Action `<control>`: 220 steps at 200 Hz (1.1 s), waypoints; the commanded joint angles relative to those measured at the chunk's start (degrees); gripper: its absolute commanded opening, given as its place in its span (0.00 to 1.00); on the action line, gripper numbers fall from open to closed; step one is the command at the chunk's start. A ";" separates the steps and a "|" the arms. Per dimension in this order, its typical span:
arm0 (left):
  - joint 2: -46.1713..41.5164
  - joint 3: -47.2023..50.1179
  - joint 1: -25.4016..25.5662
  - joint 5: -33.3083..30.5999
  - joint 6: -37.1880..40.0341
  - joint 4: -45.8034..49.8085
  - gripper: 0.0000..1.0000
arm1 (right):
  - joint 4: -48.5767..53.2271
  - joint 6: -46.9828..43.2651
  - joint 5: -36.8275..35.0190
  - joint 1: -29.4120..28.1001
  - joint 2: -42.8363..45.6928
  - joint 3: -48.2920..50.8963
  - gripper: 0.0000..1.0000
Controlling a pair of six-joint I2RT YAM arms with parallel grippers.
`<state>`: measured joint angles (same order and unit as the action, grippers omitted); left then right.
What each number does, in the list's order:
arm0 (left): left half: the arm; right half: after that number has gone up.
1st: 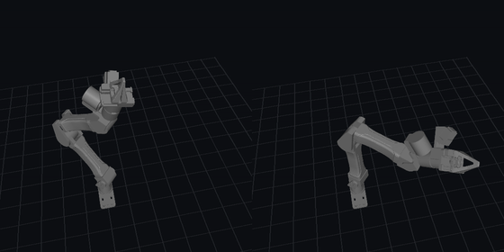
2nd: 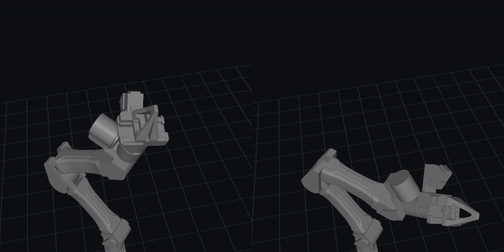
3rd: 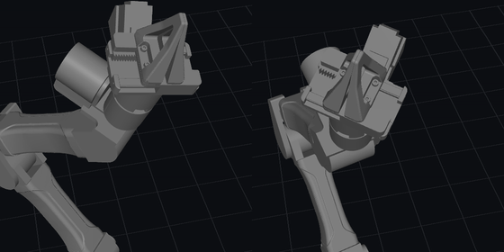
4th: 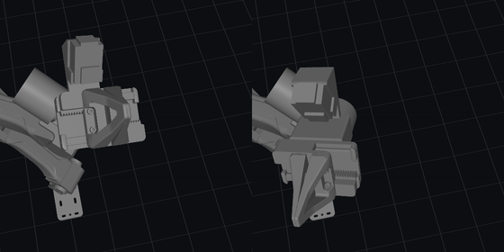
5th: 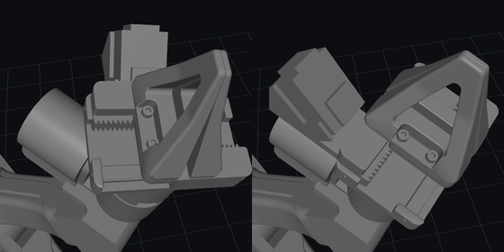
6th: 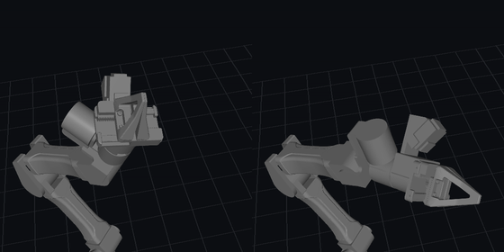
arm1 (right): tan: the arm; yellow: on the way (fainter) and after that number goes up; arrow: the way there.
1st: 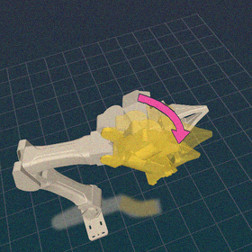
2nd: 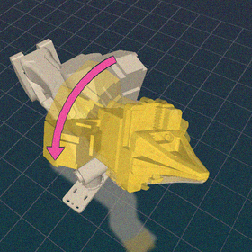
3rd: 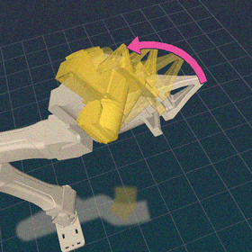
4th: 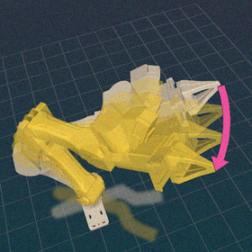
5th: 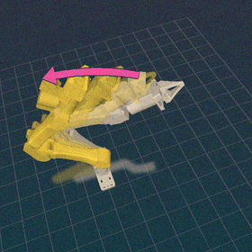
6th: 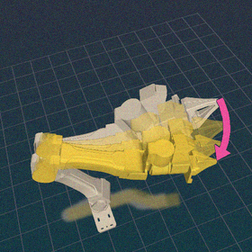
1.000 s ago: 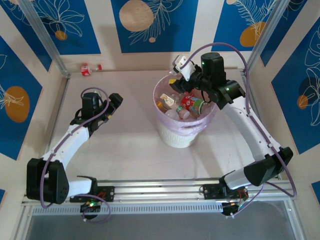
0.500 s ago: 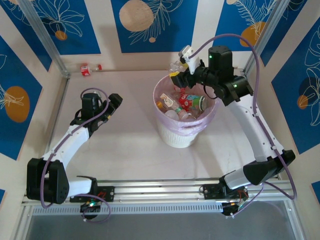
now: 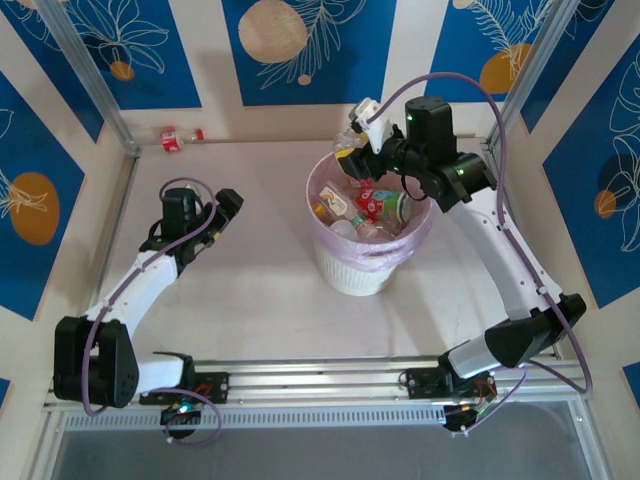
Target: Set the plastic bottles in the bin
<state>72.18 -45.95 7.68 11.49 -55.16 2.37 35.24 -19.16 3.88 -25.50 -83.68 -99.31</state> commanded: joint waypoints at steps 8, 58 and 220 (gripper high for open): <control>-0.64 0.95 -0.85 0.36 0.54 -1.29 0.98 | 0.14 -4.52 -5.11 -0.50 3.36 -0.02 0.53; -0.77 1.21 -0.98 0.64 0.36 -1.52 0.98 | 3.04 -10.13 -8.88 -2.22 3.06 -1.24 0.53; -0.55 1.48 -1.18 1.35 0.24 -2.46 0.97 | 9.13 16.71 6.74 1.83 -3.36 -12.89 0.78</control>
<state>72.18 -45.23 7.16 11.75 -55.20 1.67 44.29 -16.45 6.24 -24.77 -83.07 -107.74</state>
